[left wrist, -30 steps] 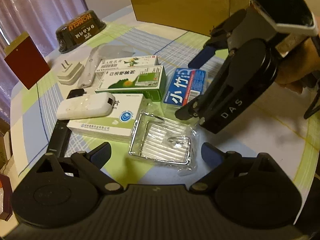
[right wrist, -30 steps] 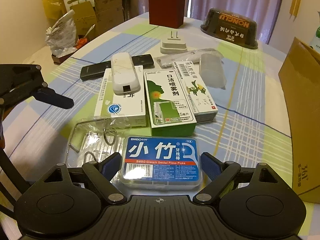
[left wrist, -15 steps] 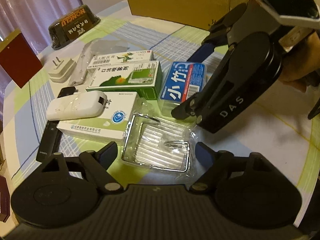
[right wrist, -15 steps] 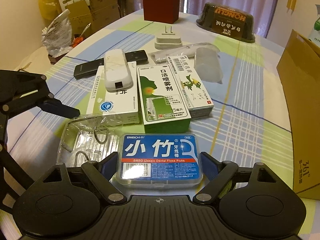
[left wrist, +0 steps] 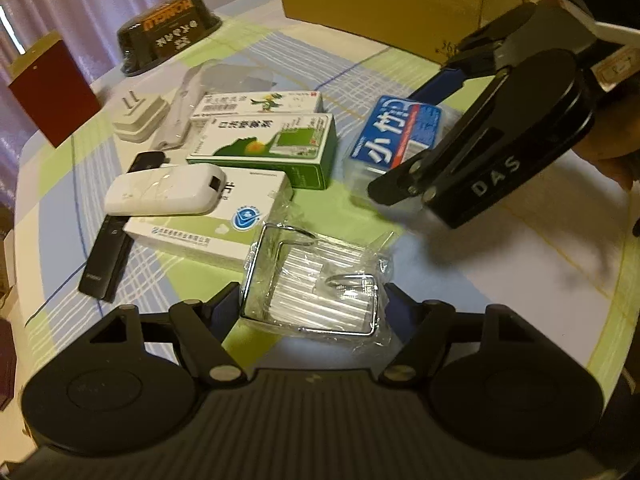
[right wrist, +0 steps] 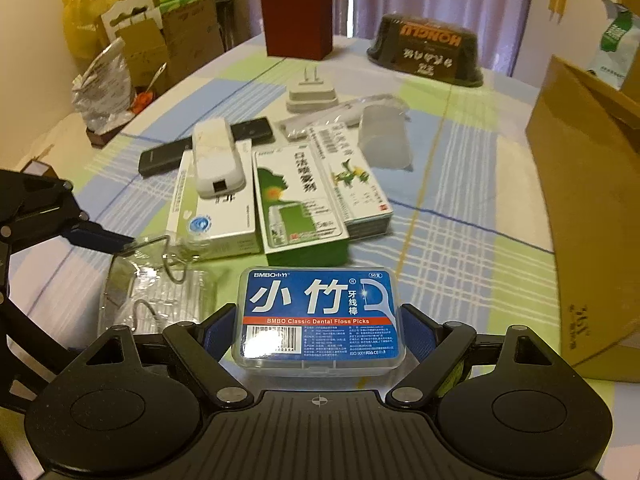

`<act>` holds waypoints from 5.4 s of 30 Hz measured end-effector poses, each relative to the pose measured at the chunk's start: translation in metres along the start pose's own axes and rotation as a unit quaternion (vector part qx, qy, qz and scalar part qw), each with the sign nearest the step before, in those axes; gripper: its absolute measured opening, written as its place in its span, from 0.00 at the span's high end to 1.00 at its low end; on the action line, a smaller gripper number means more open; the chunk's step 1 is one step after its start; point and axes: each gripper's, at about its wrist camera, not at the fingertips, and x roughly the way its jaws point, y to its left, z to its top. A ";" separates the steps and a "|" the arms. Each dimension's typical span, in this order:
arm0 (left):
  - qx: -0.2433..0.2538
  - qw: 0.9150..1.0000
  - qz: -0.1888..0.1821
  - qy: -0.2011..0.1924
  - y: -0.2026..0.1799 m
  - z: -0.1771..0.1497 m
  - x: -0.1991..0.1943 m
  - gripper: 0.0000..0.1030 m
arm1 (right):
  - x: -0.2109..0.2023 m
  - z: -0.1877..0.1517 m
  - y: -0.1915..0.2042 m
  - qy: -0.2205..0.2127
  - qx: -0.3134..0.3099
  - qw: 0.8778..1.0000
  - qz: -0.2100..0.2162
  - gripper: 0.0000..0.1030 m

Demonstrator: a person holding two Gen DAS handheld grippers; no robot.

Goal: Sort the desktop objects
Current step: 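Grasp the clear plastic tray with the left tool while the right tool lifts the floss box, then carry both items over the cardboard box and release the plastic tray from the left tool, then lower the floss box into the cardboard box and open the right tool, then move both tools back over the remaining table items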

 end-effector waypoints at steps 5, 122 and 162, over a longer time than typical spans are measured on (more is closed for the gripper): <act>-0.012 1.000 0.007 -0.016 -0.004 0.015 -0.023 0.31 | -0.035 0.007 -0.017 -0.023 0.018 0.999 -0.017 0.18; 0.026 0.993 0.002 -0.113 -0.084 0.294 0.044 0.30 | -0.108 0.012 -0.270 -0.046 0.156 0.976 -0.147 0.00; -0.129 0.984 0.117 -0.041 0.016 0.042 -0.093 0.01 | -0.129 0.014 -0.050 -0.056 0.083 0.995 -0.019 0.00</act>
